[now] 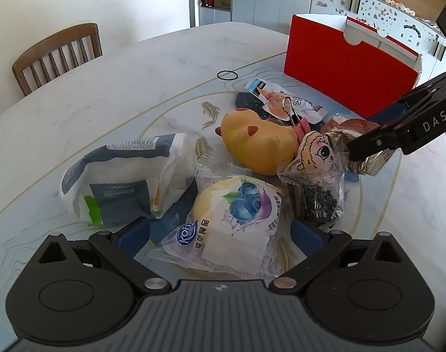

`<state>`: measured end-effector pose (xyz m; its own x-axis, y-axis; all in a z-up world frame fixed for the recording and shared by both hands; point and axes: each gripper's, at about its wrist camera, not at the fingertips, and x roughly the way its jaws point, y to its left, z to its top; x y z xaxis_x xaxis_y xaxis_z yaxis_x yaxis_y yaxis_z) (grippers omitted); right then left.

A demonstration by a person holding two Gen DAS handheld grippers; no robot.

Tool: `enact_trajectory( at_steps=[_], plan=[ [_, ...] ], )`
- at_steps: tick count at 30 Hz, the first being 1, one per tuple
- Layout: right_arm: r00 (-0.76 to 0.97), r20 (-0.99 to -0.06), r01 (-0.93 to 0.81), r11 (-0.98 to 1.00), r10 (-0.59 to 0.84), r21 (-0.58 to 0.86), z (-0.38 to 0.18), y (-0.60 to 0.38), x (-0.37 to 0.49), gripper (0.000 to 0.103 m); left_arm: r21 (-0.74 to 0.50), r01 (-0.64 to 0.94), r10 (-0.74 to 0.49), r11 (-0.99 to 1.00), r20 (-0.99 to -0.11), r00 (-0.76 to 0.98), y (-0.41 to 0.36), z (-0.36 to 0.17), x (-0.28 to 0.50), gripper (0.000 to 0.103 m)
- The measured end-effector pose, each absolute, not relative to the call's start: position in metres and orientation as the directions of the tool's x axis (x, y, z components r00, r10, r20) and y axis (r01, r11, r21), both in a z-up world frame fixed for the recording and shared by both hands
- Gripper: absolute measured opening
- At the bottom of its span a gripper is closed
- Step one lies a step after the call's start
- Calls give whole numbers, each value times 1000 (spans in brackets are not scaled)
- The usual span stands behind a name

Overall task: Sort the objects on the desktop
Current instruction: 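Grasp the silver ZHOUSHI bag with the right gripper while left grasps the blueberry bread bag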

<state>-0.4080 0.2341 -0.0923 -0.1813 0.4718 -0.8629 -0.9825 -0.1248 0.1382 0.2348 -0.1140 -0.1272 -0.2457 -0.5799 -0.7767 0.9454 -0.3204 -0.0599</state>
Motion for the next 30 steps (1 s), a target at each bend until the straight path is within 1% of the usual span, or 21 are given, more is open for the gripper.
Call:
enact_trajectory(
  at_steps=[4, 5, 8, 9, 12, 14, 17, 20, 25, 26, 30],
  plan=[
    [-190, -866, -981, -118, 463, 152, -94, 232, -409, 78, -62, 949, -588, -310, -771, -243, -113, -128, 236, 101],
    [-192, -866, -981, -115, 461, 156, -94, 232, -409, 77, -62, 950, -592, -307, -769, -242, -112, -128, 236, 99],
    [-198, -867, -980, -110, 458, 166, -95, 229, -408, 75, -59, 950, -600, -306, -763, -241, -109, -126, 236, 88],
    [-202, -867, -979, -109, 455, 171, -96, 229, -407, 74, -52, 951, -605, -306, -760, -236, -108, -126, 236, 86],
    [-206, -873, -979, -107, 442, 176, -99, 227, -407, 70, -46, 950, -612, -309, -755, -235, -107, -124, 237, 82],
    [-207, -875, -978, -107, 437, 178, -100, 225, -407, 63, -47, 949, -611, -312, -755, -238, -106, -123, 237, 80],
    [-208, -875, -978, -104, 436, 180, -100, 224, -407, 59, -32, 947, -607, -318, -761, -229, -105, -123, 235, 77],
    [-206, -875, -979, -101, 438, 180, -99, 223, -406, 53, -23, 947, -606, -322, -763, -224, -105, -121, 231, 71],
    [-195, -871, -981, -97, 450, 170, -94, 220, -406, 50, -23, 952, -604, -305, -768, -212, -104, -119, 227, 67],
    [-197, -869, -980, -94, 454, 173, -93, 219, -406, 50, -36, 953, -602, -300, -768, -218, -103, -118, 228, 54],
    [-210, -861, -978, -91, 462, 190, -88, 214, -403, 49, -55, 964, -596, -261, -776, -205, -101, -116, 228, 53]
  ],
)
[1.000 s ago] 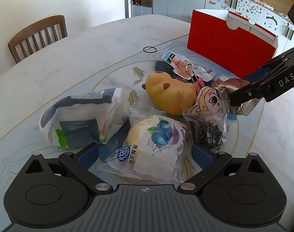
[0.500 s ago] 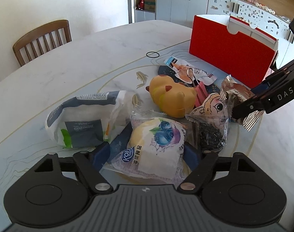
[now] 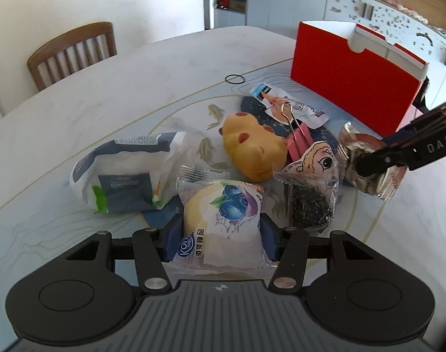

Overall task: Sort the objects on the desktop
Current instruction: 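Grasp the silver ZHOUSHI bag with the right gripper while left grasps the blueberry bread bag, then carry both bags over the red box and lower them inside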

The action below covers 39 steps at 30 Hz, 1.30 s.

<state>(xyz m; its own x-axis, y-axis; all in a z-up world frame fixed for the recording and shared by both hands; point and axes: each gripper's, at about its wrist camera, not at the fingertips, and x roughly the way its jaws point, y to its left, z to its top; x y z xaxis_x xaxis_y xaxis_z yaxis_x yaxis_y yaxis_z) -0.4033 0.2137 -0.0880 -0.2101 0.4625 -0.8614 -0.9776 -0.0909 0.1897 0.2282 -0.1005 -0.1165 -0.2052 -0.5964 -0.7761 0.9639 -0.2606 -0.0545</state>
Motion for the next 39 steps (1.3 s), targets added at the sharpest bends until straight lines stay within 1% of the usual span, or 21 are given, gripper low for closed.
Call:
enact_trajectory(
  at_steps=[11, 19, 32, 39],
  plan=[
    [-235, -848, -971, -71, 474, 229, -80, 194, -397, 47, -83, 978, -603, -192, -776, -185, -80, -108, 227, 53],
    [-275, -825, -959, -73, 494, 276, -66, 180, -394, 47, -104, 985, -613, -140, -771, -169, -67, -88, 219, 53],
    [-281, -778, -954, -73, 562, 291, -33, 163, -376, 47, -156, 984, -647, -80, -743, -171, -51, -56, 203, 53],
    [-289, -746, -950, -83, 600, 302, -14, 154, -360, 47, -173, 982, -677, -80, -713, -182, -46, -29, 188, 53]
  ],
)
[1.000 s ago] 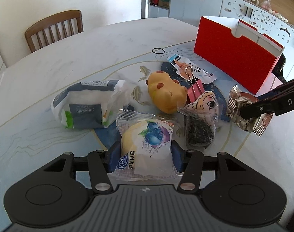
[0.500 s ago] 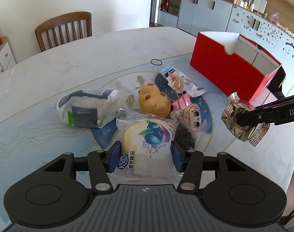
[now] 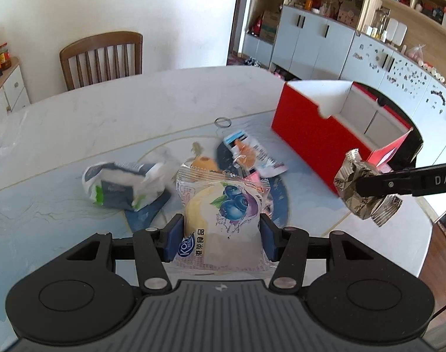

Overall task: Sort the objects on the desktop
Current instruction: 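Carry both bags over the red box and lower them inside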

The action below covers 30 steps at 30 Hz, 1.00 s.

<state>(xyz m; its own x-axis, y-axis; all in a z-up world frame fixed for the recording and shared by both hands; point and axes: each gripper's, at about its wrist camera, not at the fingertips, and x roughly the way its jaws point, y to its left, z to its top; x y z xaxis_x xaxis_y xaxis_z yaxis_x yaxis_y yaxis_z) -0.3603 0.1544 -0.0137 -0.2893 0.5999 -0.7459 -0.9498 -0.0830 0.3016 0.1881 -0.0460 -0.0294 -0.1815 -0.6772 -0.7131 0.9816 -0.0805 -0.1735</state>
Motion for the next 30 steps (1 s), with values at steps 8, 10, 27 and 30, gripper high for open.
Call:
enact_trajectory(
  at_steps=[8, 10, 27, 30],
  plan=[
    [-290, -717, -949, -96, 634, 299, 9, 150, -337, 47, -165, 979, -720, -119, -664, -200, -51, 1, 156, 53],
    [-284, -710, -951, -97, 644, 292, 14, 150, -328, 47, -164, 978, -727, -126, -656, -203, -55, 6, 147, 53],
    [-225, -691, -966, -66, 687, 249, 30, 162, -244, 47, -132, 969, -745, -211, -620, -247, -107, 31, 51, 53],
    [-216, -689, -969, -63, 692, 240, 31, 167, -229, 47, -121, 966, -743, -229, -619, -254, -119, 33, 32, 53]
  ],
)
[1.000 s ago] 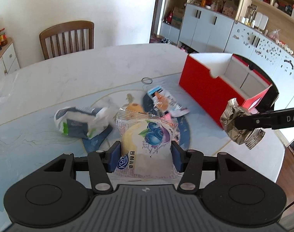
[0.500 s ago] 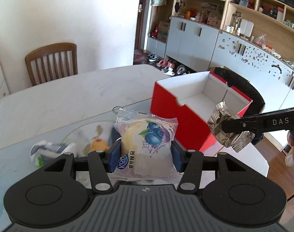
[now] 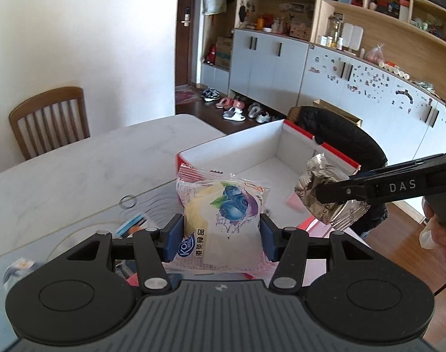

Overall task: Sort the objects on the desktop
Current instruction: 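Carry both bags over the red box and lower them inside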

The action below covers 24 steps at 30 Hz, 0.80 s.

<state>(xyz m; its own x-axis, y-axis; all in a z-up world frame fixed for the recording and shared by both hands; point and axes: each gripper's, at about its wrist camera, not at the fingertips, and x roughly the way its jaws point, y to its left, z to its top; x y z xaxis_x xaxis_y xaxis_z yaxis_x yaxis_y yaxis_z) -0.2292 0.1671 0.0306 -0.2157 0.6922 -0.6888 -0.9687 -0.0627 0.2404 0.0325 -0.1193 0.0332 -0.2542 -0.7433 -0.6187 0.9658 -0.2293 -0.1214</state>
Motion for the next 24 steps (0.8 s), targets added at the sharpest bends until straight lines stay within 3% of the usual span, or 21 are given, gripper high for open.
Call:
enact_trajectory(
  at_steps=[24],
  plan=[
    [-192, -713, -980, -94, 675, 175, 18, 230, -159, 47, -49, 963, -693, -264, -685, -225, -200, 6, -55, 53]
  ],
)
